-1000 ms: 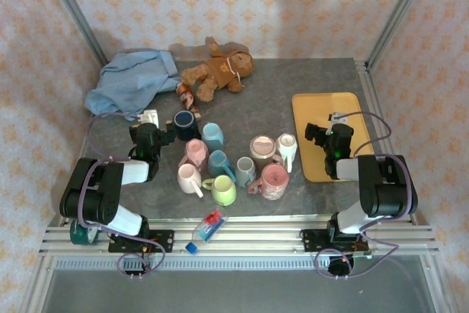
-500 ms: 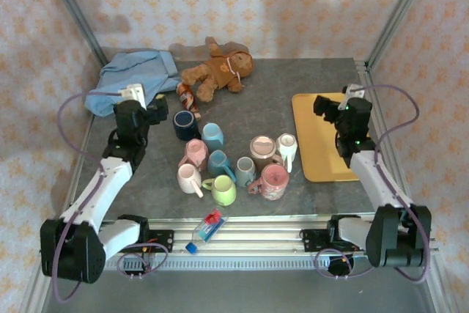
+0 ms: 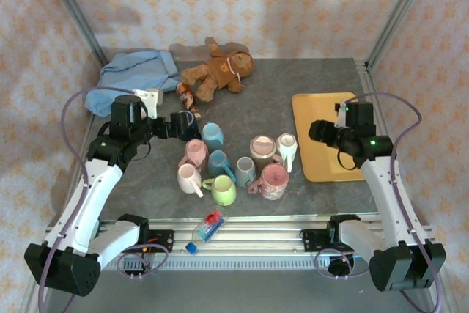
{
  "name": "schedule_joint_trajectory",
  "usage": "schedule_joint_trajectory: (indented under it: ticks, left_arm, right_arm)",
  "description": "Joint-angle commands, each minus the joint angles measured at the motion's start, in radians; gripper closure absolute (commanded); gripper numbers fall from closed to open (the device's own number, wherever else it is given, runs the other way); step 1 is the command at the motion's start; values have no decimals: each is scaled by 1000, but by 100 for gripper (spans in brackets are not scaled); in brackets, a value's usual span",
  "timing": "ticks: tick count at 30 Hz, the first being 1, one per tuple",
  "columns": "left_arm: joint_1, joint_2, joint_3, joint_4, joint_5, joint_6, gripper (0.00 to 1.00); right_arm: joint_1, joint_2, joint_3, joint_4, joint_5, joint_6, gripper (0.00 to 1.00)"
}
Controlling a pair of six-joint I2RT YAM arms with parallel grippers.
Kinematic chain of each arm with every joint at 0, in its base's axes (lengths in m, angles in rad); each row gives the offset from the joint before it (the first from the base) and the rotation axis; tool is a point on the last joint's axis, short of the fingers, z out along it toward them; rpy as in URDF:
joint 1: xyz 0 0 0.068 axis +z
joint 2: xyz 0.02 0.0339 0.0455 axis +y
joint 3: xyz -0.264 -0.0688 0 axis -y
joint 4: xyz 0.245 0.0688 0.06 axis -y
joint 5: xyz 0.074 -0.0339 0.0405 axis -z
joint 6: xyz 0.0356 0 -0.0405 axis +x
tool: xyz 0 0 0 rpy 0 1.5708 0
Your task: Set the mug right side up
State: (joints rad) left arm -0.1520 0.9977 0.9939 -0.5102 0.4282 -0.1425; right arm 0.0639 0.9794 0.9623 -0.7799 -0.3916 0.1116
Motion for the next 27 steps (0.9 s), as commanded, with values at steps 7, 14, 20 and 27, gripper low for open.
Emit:
schedule_joint_trajectory:
  ticks: [7,14,20,27]
  left_arm:
    - [-160,66,32,23,291,-104,0]
    - [-217,63,5,79,290,-155,2]
    - [-238,65,-8,127,290,-203,3]
    - [-271,109,14,119,294,-207,5]
  right_arm:
    - [221,-1,-64,-159,37,153,42]
    - [263,73,-110,-56,33,195,56]
    - [277,155,-120,5,22,185,60]
    - [289,257,-125,86,-9,173,64]
